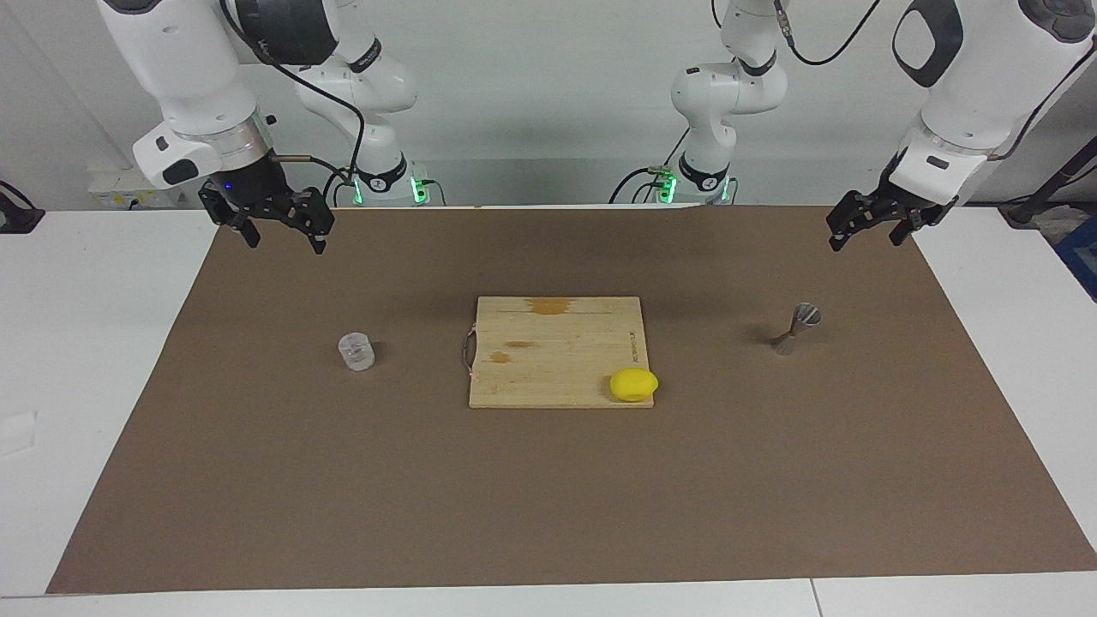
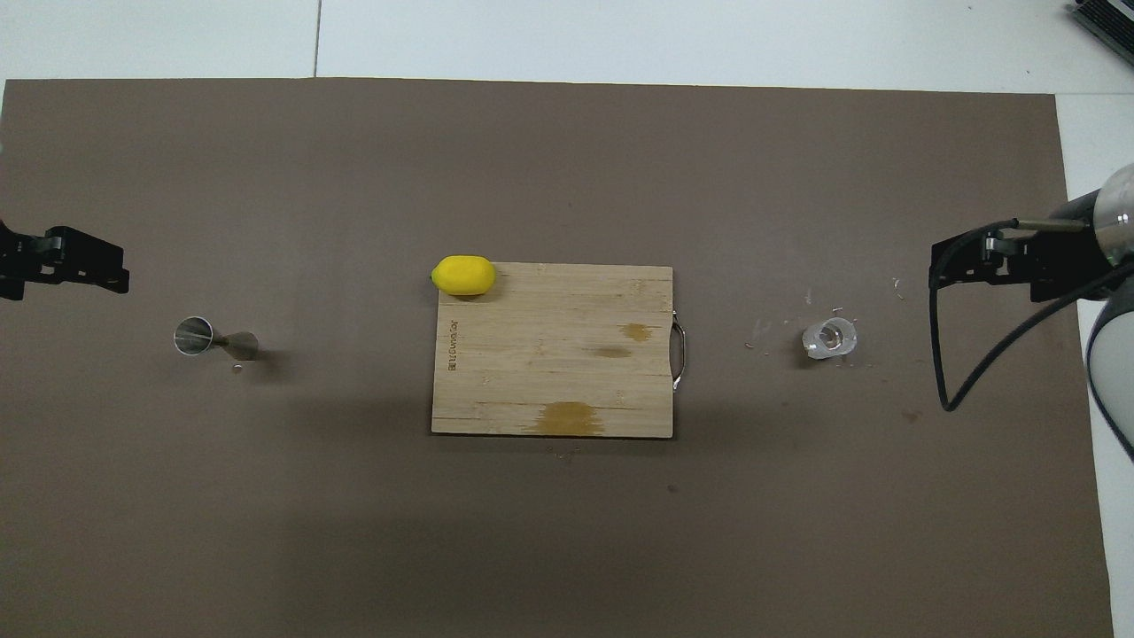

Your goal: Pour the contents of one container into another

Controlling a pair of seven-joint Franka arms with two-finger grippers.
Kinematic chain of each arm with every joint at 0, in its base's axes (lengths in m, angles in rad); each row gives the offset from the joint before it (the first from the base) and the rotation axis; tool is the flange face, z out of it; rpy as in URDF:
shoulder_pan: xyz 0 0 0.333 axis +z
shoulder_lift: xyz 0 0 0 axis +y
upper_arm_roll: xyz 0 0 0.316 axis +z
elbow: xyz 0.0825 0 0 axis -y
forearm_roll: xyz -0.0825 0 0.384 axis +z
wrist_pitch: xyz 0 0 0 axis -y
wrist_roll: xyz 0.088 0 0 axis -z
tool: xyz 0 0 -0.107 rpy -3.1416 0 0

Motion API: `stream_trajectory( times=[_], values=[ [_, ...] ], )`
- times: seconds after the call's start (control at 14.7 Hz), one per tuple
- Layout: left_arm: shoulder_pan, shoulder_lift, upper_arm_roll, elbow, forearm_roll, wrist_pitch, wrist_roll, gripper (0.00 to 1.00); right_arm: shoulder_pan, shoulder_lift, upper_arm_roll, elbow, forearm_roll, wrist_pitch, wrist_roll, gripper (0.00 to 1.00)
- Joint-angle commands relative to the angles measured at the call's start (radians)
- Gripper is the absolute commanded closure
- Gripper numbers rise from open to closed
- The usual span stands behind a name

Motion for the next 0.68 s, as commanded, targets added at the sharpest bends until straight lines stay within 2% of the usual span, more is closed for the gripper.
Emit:
stream_trajectory(
  times=[0.0, 0.61],
  values=[
    [-0.012, -0.031, 0.008, -0.041, 0.019, 0.026, 0.0, 0.0, -0.009, -0.002, 0.006, 0.0, 0.005, -0.01, -0.03, 0.0],
    [-0.011, -0.031, 0.008, -0.041, 0.013, 0.04, -0.002, 0.0, -0.011, -0.002, 0.006, 0.0, 0.005, -0.01, -0.03, 0.0]
  ],
)
